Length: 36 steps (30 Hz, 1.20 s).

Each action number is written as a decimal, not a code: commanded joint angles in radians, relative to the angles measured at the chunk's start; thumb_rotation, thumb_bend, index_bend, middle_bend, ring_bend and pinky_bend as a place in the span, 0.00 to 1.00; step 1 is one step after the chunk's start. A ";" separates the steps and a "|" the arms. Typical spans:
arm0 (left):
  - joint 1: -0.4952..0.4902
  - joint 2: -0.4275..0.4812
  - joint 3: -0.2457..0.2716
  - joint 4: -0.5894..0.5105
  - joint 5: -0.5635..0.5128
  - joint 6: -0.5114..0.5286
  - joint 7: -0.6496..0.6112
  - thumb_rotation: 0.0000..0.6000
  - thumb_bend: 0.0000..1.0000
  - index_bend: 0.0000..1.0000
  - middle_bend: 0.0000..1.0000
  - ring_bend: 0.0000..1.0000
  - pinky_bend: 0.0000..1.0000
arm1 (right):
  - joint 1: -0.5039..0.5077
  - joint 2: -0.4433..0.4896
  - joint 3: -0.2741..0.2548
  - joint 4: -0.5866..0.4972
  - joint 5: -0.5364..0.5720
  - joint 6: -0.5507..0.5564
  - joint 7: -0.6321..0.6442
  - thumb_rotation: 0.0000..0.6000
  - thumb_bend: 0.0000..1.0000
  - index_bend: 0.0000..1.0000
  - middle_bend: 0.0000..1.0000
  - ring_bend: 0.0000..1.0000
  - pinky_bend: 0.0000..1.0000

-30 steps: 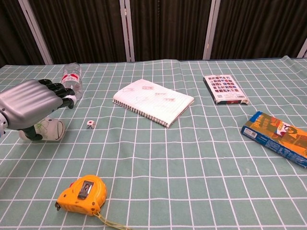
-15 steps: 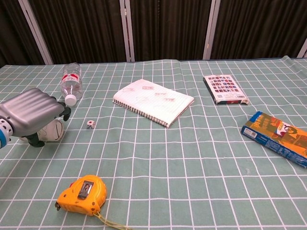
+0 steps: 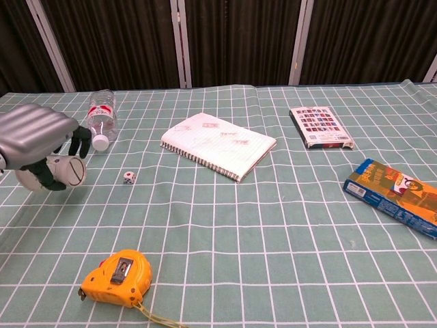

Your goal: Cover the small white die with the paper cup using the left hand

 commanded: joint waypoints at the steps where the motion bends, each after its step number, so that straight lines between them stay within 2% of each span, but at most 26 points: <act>1: 0.016 0.060 -0.089 -0.055 0.049 0.033 -0.401 1.00 0.00 0.52 0.47 0.49 0.55 | 0.000 0.000 0.000 0.000 0.000 0.000 -0.001 1.00 0.00 0.00 0.00 0.00 0.00; 2: 0.019 0.061 -0.100 -0.053 0.058 0.041 -0.468 1.00 0.00 0.52 0.47 0.49 0.55 | 0.000 0.000 -0.001 0.000 0.000 -0.001 -0.001 1.00 0.00 0.00 0.00 0.00 0.00; 6: 0.030 0.055 -0.165 -0.038 0.073 0.049 -0.896 1.00 0.00 0.52 0.47 0.48 0.55 | 0.002 -0.002 -0.001 0.000 0.003 -0.005 -0.006 1.00 0.00 0.00 0.00 0.00 0.00; 9: 0.032 0.031 -0.203 0.008 0.071 0.044 -1.171 1.00 0.00 0.52 0.48 0.49 0.55 | 0.004 -0.003 0.000 -0.001 0.005 -0.008 -0.010 1.00 0.00 0.00 0.00 0.00 0.00; 11: 0.033 0.004 -0.221 0.034 0.050 0.035 -1.301 1.00 0.00 0.52 0.48 0.48 0.55 | 0.005 -0.004 0.000 0.000 0.006 -0.009 -0.011 1.00 0.00 0.00 0.00 0.00 0.00; 13: 0.021 -0.027 -0.227 0.084 0.022 -0.028 -1.446 1.00 0.00 0.52 0.48 0.48 0.55 | 0.008 -0.007 -0.001 0.007 0.002 -0.012 -0.007 1.00 0.00 0.00 0.00 0.00 0.00; 22: -0.036 -0.144 -0.192 0.293 0.054 -0.098 -1.604 1.00 0.00 0.52 0.48 0.49 0.55 | 0.013 -0.016 0.005 0.027 0.015 -0.019 -0.004 1.00 0.00 0.00 0.00 0.00 0.00; 36: -0.057 -0.239 -0.146 0.466 0.082 -0.107 -1.655 1.00 0.00 0.52 0.48 0.49 0.54 | 0.013 -0.016 0.011 0.036 0.038 -0.031 0.000 1.00 0.00 0.00 0.00 0.00 0.00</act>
